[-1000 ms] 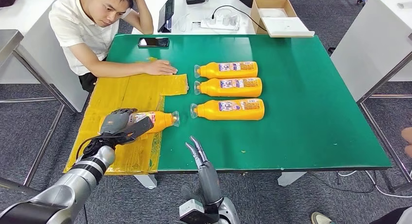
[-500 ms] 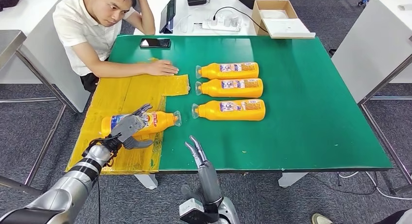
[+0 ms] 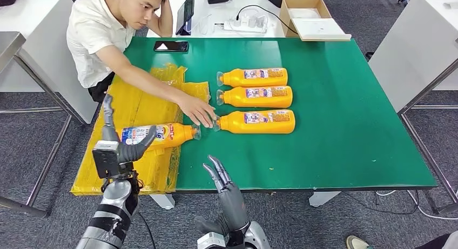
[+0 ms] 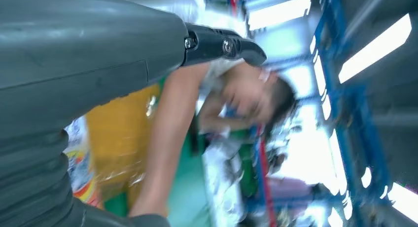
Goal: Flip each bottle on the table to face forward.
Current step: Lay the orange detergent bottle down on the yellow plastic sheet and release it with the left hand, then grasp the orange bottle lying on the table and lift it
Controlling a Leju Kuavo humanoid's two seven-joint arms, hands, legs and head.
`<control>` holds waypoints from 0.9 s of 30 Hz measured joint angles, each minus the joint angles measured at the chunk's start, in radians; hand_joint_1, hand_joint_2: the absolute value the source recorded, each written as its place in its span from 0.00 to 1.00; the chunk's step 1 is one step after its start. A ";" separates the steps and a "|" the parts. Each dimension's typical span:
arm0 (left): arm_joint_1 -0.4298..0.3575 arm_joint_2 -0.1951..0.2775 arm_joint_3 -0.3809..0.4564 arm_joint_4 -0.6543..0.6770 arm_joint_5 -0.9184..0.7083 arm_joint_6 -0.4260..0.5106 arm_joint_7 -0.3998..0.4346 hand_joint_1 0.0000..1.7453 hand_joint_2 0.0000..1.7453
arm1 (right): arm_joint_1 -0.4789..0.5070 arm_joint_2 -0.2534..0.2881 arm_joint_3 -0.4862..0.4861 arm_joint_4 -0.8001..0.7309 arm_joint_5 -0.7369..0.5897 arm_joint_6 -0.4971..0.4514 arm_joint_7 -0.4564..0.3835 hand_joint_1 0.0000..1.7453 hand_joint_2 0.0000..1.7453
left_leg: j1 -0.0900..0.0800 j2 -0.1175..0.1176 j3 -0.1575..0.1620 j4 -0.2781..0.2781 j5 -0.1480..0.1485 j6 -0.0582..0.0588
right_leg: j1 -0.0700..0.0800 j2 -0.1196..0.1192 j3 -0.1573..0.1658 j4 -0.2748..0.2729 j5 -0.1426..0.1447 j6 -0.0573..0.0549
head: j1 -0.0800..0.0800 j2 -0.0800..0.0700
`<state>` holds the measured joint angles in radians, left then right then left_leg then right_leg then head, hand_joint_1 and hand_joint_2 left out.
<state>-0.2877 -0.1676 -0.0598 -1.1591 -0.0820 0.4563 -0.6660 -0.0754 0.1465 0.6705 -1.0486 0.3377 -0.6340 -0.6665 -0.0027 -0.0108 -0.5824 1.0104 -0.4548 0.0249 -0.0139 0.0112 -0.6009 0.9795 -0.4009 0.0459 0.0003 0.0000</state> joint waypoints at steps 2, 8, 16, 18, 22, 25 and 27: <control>0.040 -0.008 -0.007 -0.092 0.040 0.023 0.000 0.00 1.00 | 0.013 0.001 -0.036 -0.012 0.054 0.000 0.000 0.00 1.00 | 0.000 0.000 -0.001 0.000 0.000 0.000 | 0.000 0.000 -0.001 0.000 0.000 0.000 | 0.000 0.000; 0.148 -0.012 -0.058 -0.313 0.159 0.010 0.009 0.00 1.00 | 0.003 -0.042 -0.286 0.021 0.452 -0.001 0.014 0.00 1.00 | -0.001 -0.002 -0.001 0.000 0.000 0.000 | 0.000 0.000 0.000 0.000 0.000 0.000 | 0.000 0.000; 0.217 -0.010 -0.091 -0.416 0.206 -0.052 0.022 0.00 1.00 | -0.066 -0.129 -0.540 0.110 0.726 -0.001 0.176 0.00 1.00 | -0.003 -0.003 -0.001 0.000 0.001 0.001 | -0.003 -0.001 0.000 0.000 0.001 0.002 | -0.001 0.000; 0.234 -0.009 -0.103 -0.430 0.200 -0.063 0.019 0.00 1.00 | -0.101 -0.161 -0.577 0.150 0.746 -0.002 0.210 0.00 1.00 | -0.003 -0.003 -0.001 0.000 0.001 0.001 | -0.003 0.000 0.000 0.000 0.001 0.002 | 0.000 0.000; 0.254 -0.006 -0.121 -0.446 0.192 -0.069 0.015 0.00 1.00 | -0.152 -0.204 -0.616 0.208 0.762 -0.002 0.236 0.00 1.00 | -0.003 -0.002 -0.001 0.000 0.001 0.001 | -0.003 0.000 0.000 0.000 0.001 0.002 | 0.000 0.000; 0.262 -0.005 -0.131 -0.452 0.179 -0.067 0.011 0.00 1.00 | -0.175 -0.218 -0.629 0.240 0.798 -0.002 0.272 0.00 1.00 | -0.003 -0.002 -0.002 0.000 0.001 0.001 | -0.003 0.000 -0.001 0.000 0.001 0.002 | -0.001 0.000; 0.266 -0.005 -0.140 -0.453 0.169 -0.063 0.009 0.00 1.00 | -0.198 -0.224 -0.637 0.266 0.813 -0.002 0.290 0.00 1.00 | -0.003 -0.002 -0.002 0.000 0.001 0.001 | -0.003 0.000 -0.001 0.000 0.001 0.002 | -0.001 0.000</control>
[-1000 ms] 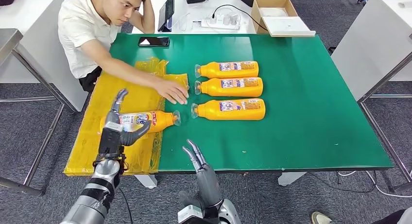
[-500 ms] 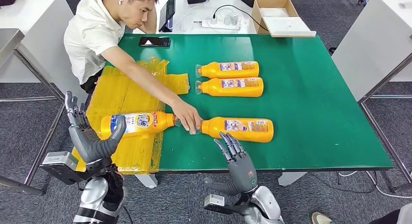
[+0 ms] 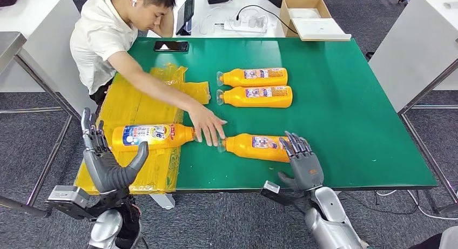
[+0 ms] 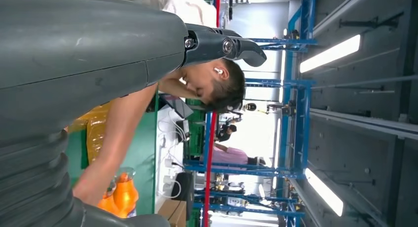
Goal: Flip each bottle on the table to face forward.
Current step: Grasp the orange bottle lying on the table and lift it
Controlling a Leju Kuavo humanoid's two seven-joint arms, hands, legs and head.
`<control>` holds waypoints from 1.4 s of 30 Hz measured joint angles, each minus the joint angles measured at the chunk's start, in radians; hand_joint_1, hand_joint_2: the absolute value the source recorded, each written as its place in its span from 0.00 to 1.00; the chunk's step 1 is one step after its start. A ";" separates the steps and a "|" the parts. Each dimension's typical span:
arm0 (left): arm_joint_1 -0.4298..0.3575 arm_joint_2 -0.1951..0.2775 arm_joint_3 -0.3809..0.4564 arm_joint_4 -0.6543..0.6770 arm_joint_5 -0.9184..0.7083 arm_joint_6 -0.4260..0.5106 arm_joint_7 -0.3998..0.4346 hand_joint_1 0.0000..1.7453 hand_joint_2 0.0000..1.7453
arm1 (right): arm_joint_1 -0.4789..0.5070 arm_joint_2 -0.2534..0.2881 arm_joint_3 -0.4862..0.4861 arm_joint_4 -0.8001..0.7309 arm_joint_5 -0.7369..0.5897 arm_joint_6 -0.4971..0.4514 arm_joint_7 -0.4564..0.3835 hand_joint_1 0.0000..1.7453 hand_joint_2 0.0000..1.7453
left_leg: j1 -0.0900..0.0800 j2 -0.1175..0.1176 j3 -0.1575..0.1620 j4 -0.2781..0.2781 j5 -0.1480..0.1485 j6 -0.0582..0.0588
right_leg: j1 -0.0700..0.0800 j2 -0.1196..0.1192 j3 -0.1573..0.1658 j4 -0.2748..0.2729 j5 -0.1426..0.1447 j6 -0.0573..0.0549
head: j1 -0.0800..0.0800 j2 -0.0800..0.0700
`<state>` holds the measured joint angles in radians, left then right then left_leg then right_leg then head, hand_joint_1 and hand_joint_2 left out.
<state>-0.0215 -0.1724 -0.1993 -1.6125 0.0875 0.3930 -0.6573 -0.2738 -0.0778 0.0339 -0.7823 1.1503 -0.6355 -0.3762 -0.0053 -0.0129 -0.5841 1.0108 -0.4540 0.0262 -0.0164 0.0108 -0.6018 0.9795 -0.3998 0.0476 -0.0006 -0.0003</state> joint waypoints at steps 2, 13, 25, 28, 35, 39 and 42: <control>0.002 0.000 -0.009 0.000 -0.005 0.003 0.000 0.00 1.00 | -0.029 -0.004 -0.004 0.037 0.002 0.000 0.013 0.00 1.00 | 0.000 0.000 0.000 0.000 0.000 0.000 | 0.000 0.000 0.000 0.000 0.000 0.000 | 0.000 0.000; -0.004 0.000 -0.029 0.001 0.012 -0.008 0.020 0.00 1.00 | -0.177 -0.004 0.008 0.253 0.009 0.123 0.167 0.00 1.00 | 0.000 0.001 0.003 0.000 0.000 0.000 | 0.000 0.000 0.002 0.000 0.000 0.000 | 0.000 0.000; -0.014 0.000 -0.034 0.002 0.019 -0.016 0.025 0.00 1.00 | -0.226 0.002 0.024 0.315 0.011 0.144 0.191 0.00 1.00 | 0.000 0.002 0.006 0.000 0.000 0.000 | 0.000 0.000 0.005 0.000 0.000 0.000 | 0.000 0.000; -0.016 0.000 -0.035 0.003 0.024 -0.024 0.028 0.00 1.00 | -0.235 0.002 0.028 0.324 0.015 0.161 0.205 0.00 1.00 | 0.000 0.002 0.006 0.000 0.000 0.000 | 0.000 0.000 0.005 0.000 0.000 0.000 | 0.000 0.000; -0.034 0.000 -0.041 0.020 0.058 -0.071 0.051 0.00 1.00 | -0.268 0.004 0.037 0.355 -0.015 0.310 0.168 1.00 1.00 | 0.000 0.003 0.010 0.000 0.000 0.000 | 0.000 0.001 0.008 -0.001 0.000 0.000 | 0.000 0.000; -0.050 0.000 -0.050 0.038 0.082 -0.109 0.067 0.00 1.00 | -0.291 0.003 0.048 0.369 -0.035 0.401 0.132 1.00 1.00 | 0.000 0.007 0.014 0.000 -0.001 0.000 | 0.000 0.004 0.010 -0.001 0.001 0.000 | 0.000 0.000; -0.062 0.000 -0.058 0.049 0.096 -0.133 0.079 0.00 1.00 | -0.299 0.001 0.056 0.376 -0.048 0.448 0.118 1.00 1.00 | 0.000 0.008 0.016 0.000 -0.001 0.000 | 0.001 0.005 0.012 -0.001 0.001 0.000 | 0.000 0.000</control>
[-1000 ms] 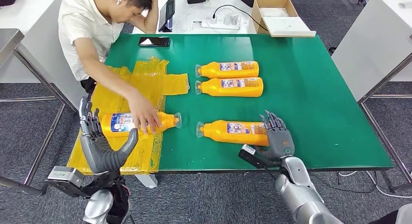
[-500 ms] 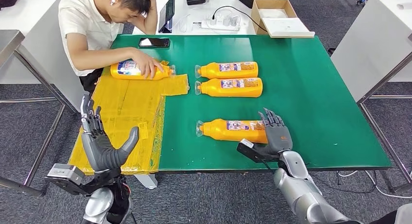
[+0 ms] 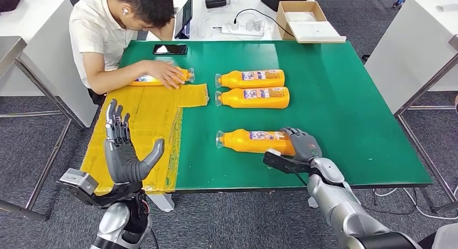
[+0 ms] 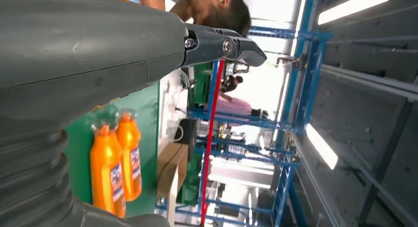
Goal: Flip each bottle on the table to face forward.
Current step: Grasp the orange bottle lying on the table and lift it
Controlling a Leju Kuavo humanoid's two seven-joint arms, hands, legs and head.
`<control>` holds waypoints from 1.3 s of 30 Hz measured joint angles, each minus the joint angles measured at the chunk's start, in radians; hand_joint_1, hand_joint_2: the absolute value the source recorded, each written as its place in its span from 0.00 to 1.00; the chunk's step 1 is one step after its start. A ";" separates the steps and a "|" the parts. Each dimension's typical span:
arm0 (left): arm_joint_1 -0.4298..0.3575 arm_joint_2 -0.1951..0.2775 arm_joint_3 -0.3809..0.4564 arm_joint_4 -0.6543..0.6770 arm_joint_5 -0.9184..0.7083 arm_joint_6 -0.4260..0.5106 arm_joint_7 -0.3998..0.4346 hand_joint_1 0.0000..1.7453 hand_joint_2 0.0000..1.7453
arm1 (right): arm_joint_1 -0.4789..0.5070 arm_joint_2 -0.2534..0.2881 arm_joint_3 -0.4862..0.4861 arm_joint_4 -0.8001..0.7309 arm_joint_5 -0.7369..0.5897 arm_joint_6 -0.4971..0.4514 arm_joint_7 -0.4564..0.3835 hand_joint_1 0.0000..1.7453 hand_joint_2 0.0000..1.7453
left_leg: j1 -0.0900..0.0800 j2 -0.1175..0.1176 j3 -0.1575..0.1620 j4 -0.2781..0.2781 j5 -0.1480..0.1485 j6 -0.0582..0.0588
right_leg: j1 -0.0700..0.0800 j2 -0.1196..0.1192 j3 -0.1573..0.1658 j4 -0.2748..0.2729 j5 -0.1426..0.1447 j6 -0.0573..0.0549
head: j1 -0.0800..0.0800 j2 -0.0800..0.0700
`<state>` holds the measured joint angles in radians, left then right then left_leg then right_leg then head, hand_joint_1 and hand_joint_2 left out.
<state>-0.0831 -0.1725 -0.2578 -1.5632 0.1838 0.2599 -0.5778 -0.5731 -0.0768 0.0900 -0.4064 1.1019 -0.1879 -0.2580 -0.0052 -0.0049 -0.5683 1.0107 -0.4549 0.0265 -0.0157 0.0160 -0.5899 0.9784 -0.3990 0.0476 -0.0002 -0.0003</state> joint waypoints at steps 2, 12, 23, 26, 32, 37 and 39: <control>-0.005 0.000 -0.004 0.007 0.001 -0.006 0.006 0.00 1.00 | -0.001 -0.001 0.002 0.003 -0.008 0.011 -0.004 1.00 1.00 | 0.000 0.000 0.001 0.000 0.000 0.000 | 0.000 0.000 0.001 0.000 0.000 0.000 | 0.000 0.000; -0.033 0.007 -0.035 0.067 -0.023 -0.039 0.048 0.00 1.00 | -0.004 -0.008 0.003 0.008 -0.087 0.099 -0.015 1.00 1.00 | 0.001 0.001 0.007 0.000 -0.001 0.000 | 0.002 0.001 0.004 -0.001 0.000 0.000 | 0.000 0.000; -0.022 -0.005 -0.049 0.161 0.188 0.058 0.283 0.00 1.00 | 0.175 0.107 -0.066 -0.140 -0.549 -0.171 -0.353 1.00 1.00 | 0.001 0.000 -0.004 0.000 0.000 0.000 | 0.001 0.000 -0.002 0.001 0.000 0.000 | 0.000 0.000; -0.008 -0.006 -0.072 0.201 0.285 0.026 0.297 0.00 1.00 | 0.248 0.151 -0.058 -0.288 -0.693 -0.200 -0.359 1.00 1.00 | 0.001 -0.003 -0.009 0.000 0.001 0.000 | 0.001 -0.001 -0.006 0.002 0.000 0.000 | 0.000 0.000; 0.008 -0.004 -0.109 0.227 0.324 0.004 0.305 0.00 1.00 | 0.313 0.181 -0.034 -0.464 -0.766 -0.223 -0.363 1.00 1.00 | 0.001 -0.004 -0.014 0.000 0.000 0.000 | 0.000 -0.001 -0.010 0.001 0.000 0.000 | 0.000 0.000; 0.015 0.009 -0.150 0.226 0.309 -0.085 0.291 0.00 1.00 | 0.338 0.199 -0.019 -0.530 -0.810 -0.256 -0.399 1.00 1.00 | 0.000 -0.005 -0.015 0.000 0.000 0.000 | -0.001 -0.002 -0.011 0.001 0.000 0.000 | 0.000 0.000; 0.023 0.012 -0.169 0.218 0.301 -0.122 0.279 0.00 1.00 | 0.341 0.207 -0.006 -0.542 -0.813 -0.264 -0.401 1.00 1.00 | 0.000 -0.005 -0.015 0.000 0.000 0.000 | -0.001 -0.002 -0.011 0.001 0.000 0.000 | 0.000 0.000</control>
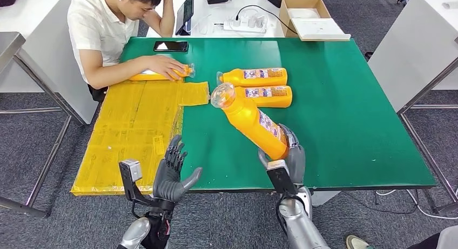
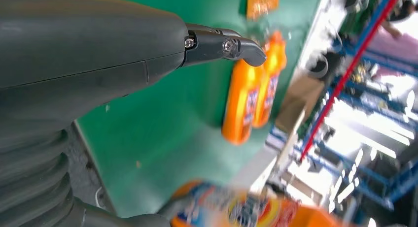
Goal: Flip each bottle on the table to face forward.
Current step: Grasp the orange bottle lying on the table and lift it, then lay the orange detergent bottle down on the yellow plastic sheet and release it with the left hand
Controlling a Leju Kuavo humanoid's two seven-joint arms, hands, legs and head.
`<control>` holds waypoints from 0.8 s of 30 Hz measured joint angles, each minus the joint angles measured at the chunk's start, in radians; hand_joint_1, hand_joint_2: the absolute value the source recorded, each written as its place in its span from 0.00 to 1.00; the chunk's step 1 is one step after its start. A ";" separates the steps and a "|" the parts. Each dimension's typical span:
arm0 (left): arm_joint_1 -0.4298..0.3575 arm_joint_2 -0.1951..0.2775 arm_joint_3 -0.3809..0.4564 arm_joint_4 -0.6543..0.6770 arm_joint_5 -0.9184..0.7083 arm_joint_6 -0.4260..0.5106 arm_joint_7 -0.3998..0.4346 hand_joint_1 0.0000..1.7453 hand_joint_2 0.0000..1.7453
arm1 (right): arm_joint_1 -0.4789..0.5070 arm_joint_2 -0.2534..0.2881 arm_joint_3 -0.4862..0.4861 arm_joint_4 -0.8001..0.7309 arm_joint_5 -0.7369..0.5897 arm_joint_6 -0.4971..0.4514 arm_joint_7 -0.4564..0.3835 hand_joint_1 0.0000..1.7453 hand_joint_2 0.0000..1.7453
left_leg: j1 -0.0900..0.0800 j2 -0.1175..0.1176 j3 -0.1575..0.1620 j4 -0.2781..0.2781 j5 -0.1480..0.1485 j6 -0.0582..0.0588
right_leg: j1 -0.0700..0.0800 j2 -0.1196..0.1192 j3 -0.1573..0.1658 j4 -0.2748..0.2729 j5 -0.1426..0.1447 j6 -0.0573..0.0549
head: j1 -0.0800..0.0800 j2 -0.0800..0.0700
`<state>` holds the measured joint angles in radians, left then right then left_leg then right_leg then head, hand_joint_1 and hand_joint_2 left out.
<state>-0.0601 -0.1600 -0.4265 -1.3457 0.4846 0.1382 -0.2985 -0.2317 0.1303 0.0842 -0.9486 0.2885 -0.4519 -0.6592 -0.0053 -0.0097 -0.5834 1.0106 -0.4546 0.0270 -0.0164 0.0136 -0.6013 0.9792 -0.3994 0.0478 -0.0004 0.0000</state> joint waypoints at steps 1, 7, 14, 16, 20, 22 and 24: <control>0.004 0.001 -0.008 -0.006 -0.004 -0.015 -0.007 0.00 1.00 | 0.001 0.003 0.009 -0.001 0.002 0.000 0.000 1.00 1.00 | 0.000 0.000 0.000 0.000 0.000 0.000 | 0.000 0.000 0.000 0.000 0.000 0.000 | 0.000 0.000; 0.019 0.003 -0.033 -0.044 -0.032 -0.080 -0.044 0.00 1.00 | 0.001 0.027 0.112 0.048 0.057 0.038 -0.004 1.00 1.00 | 0.001 0.000 -0.001 0.000 0.000 0.000 | 0.001 0.000 -0.002 0.000 0.000 0.000 | 0.000 0.000; 0.016 -0.007 -0.030 -0.046 0.001 -0.094 -0.025 0.00 1.00 | 0.000 0.067 0.283 0.143 0.190 -0.004 -0.007 1.00 1.00 | 0.001 0.000 -0.002 0.000 0.000 0.000 | 0.001 0.000 -0.003 0.000 0.000 0.000 | 0.000 0.000; 0.011 -0.014 -0.026 -0.038 0.036 -0.082 -0.006 0.00 1.00 | -0.002 0.080 0.334 0.167 0.212 -0.045 -0.007 1.00 1.00 | 0.001 0.000 -0.002 0.000 0.000 0.000 | 0.001 0.000 -0.003 0.000 0.000 0.000 | 0.000 0.000; 0.009 -0.024 -0.022 -0.018 0.098 -0.067 0.010 0.31 1.00 | -0.015 0.092 0.425 0.198 0.200 -0.085 -0.007 1.00 1.00 | 0.001 0.000 -0.003 0.000 0.000 0.000 | 0.001 0.000 -0.004 0.000 0.000 0.000 | 0.000 0.000; 0.010 -0.026 -0.021 -0.013 0.113 -0.074 0.009 0.82 1.00 | -0.026 0.092 0.457 0.209 0.182 -0.085 -0.007 0.97 1.00 | 0.001 0.000 -0.003 0.000 0.000 0.000 | 0.001 0.000 -0.004 0.000 0.000 0.000 | 0.000 0.000; 0.010 -0.027 -0.018 -0.010 0.120 -0.087 0.006 1.00 1.00 | -0.036 0.093 0.480 0.218 0.159 -0.080 -0.007 0.48 1.00 | 0.001 0.000 -0.003 0.000 0.000 0.000 | 0.001 0.000 -0.004 0.000 0.000 0.000 | 0.000 0.000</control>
<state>-0.0499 -0.1875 -0.4448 -1.3558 0.6050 0.0515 -0.2922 -0.2675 0.2228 0.5638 -0.7311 0.4479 -0.5323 -0.6661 -0.0045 -0.0095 -0.5861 1.0106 -0.4544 0.0268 -0.0155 0.0136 -0.6050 0.9793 -0.3996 0.0475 -0.0002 -0.0001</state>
